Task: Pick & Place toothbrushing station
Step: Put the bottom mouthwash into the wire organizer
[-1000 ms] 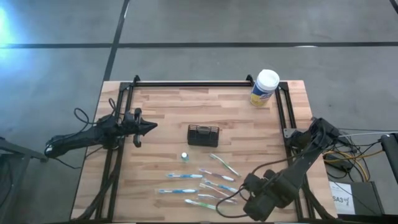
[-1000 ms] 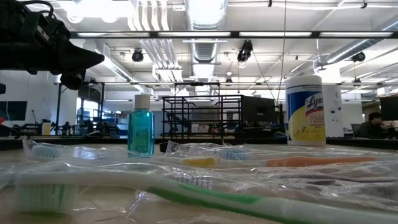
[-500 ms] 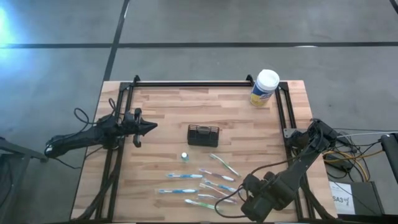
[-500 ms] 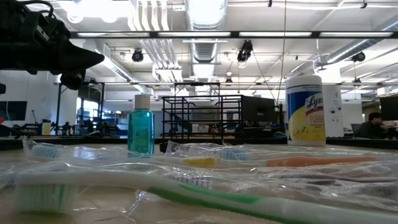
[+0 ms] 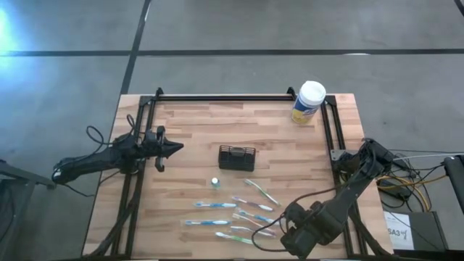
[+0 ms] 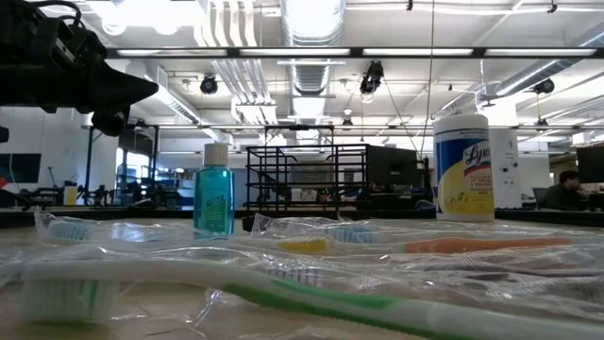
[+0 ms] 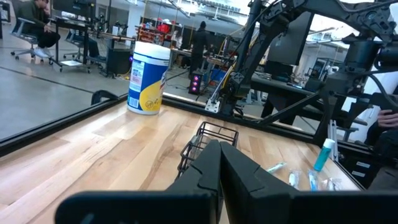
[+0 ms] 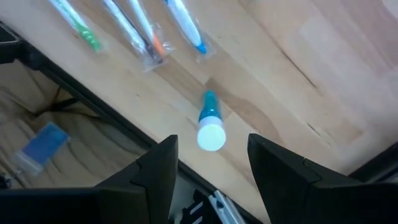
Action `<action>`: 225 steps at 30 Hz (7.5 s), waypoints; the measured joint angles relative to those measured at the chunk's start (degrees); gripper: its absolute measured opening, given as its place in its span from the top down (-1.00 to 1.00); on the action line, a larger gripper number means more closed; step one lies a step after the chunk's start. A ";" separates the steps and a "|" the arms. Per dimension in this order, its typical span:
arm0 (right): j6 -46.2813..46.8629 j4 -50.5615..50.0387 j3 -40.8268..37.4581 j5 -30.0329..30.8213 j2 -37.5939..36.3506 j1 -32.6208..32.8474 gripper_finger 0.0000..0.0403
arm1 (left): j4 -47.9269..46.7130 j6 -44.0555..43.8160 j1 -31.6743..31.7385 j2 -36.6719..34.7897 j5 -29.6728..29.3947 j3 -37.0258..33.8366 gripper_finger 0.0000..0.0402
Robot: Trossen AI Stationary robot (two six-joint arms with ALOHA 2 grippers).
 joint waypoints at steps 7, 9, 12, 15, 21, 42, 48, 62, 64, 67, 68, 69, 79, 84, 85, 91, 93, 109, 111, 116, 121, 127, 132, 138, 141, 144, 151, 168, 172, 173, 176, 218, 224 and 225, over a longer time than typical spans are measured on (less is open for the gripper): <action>0.64 3.79 -0.66 0.08 0.15 1.30 0.05 | 0.02 -0.05 0.00 0.00 -0.03 0.00 0.96; 0.65 4.66 -0.66 0.31 0.96 1.70 0.05 | 0.02 -0.05 0.00 0.00 -0.03 0.00 0.96; 0.63 5.24 -0.66 0.37 3.11 2.08 0.05 | 0.03 -0.05 -0.02 0.00 -0.07 0.00 0.96; 0.63 5.33 -0.66 -1.54 5.39 2.21 0.05 | 0.05 -0.08 -0.02 -0.02 -0.11 0.00 0.96; 0.37 4.86 -0.02 -3.57 7.32 2.27 0.05 | 0.09 -0.09 -0.02 -0.02 -0.17 0.00 0.96; -2.46 3.77 2.15 0.73 6.36 2.45 0.05 | 0.20 0.01 -0.02 -0.02 -0.13 0.00 0.96; -2.89 3.55 1.27 0.84 6.45 2.44 0.05 | 0.17 0.01 -0.01 -0.02 -0.13 0.00 0.96; -4.33 2.17 -0.51 5.23 6.82 2.24 0.05 | 0.10 0.10 -0.02 -0.02 -0.13 0.00 0.96; -4.33 2.37 -0.51 5.23 6.84 2.25 0.05 | 0.07 0.10 0.00 -0.02 -0.13 0.00 0.96; -4.34 2.49 -0.51 4.68 6.84 2.28 0.05 | 0.00 0.10 0.00 -0.02 -0.13 0.00 0.96; -4.34 2.56 -0.51 4.60 6.84 2.28 0.05 | -0.02 0.10 0.00 -0.02 -0.15 0.00 0.96; -4.34 2.66 -0.51 4.57 6.84 2.30 0.05 | -0.05 0.10 0.00 -0.02 -0.15 0.00 0.96; -4.08 3.98 -1.49 4.60 6.86 2.30 0.05 | -0.45 0.10 0.00 -0.02 -0.17 0.00 0.96; -4.04 3.94 -2.13 4.50 6.86 2.30 0.05 | -0.68 0.12 0.00 -0.02 -0.17 -0.01 0.96; -4.04 3.90 -2.18 4.37 6.86 2.30 0.05 | -0.75 0.10 0.00 -0.02 -0.17 0.00 0.96; -4.04 4.06 -2.83 3.42 6.86 2.30 0.05 | -0.92 0.10 0.00 -0.02 -0.17 0.00 0.96; -4.04 4.13 -2.95 3.33 6.86 2.30 0.05 | -0.95 0.10 0.00 -0.02 -0.17 0.00 0.96; -5.10 4.39 -3.46 1.36 6.86 2.10 0.44 | -1.03 0.10 0.00 -0.02 -0.17 -0.01 0.96; -5.92 4.31 -3.44 1.34 6.86 1.91 0.56 | -1.04 0.10 0.00 -0.02 -0.17 0.00 0.96; -9.53 3.60 -1.87 0.20 6.82 0.70 0.59 | -1.05 0.10 0.00 0.00 -0.15 0.00 0.96; -14.43 2.97 0.20 0.20 5.92 -1.24 0.59 | -1.05 0.10 -0.01 0.00 -0.15 -0.02 0.96; -19.79 -0.12 3.14 0.81 4.39 -3.65 0.59 | -1.07 0.10 0.00 0.00 -0.17 0.00 0.96; -25.51 -4.52 9.29 2.74 4.12 -6.01 0.59 | -1.07 0.50 -0.01 0.04 -0.15 -0.01 0.96; -31.87 -13.21 19.93 11.27 4.09 -9.79 0.59 | -1.07 1.71 0.00 0.07 -0.15 -0.01 0.96; -36.49 -17.18 24.75 14.89 4.09 -12.09 0.59 | -1.07 1.80 0.00 0.07 -0.15 0.00 0.96; -42.02 -17.59 27.92 15.74 4.00 -15.17 0.59 | -1.07 1.85 -0.01 0.07 -0.15 0.00 0.96; -53.90 -17.62 31.65 15.67 4.09 -24.72 0.59 | -1.07 1.85 -0.02 0.07 -0.15 0.00 0.96; -77.03 -16.21 33.13 13.54 4.75 -41.66 0.59 | 2.15 2.52 -0.01 0.00 -0.77 0.33 0.96; -80.88 -14.40 33.14 13.55 5.77 -43.59 0.57 | 4.33 3.39 0.00 -0.02 -2.03 0.33 0.96; -81.72 -13.90 33.14 13.55 6.26 -43.99 0.57 | 4.31 3.23 0.00 -0.02 -2.42 0.33 0.96; -83.92 -12.88 33.13 11.97 7.96 -45.07 0.56 | 4.26 3.14 0.00 -0.02 -2.73 0.27 0.96; -83.22 -7.03 32.76 4.94 17.85 -45.42 0.56 | 2.63 -0.10 -0.02 0.11 -2.73 0.26 0.96; -83.61 -7.82 32.82 4.86 20.78 -45.44 0.56 | 2.20 -0.11 -0.02 0.17 -2.71 0.26 0.96; -83.65 -8.08 32.82 4.84 21.28 -45.44 0.56 | 2.18 -0.12 -0.02 0.27 -2.75 0.26 0.96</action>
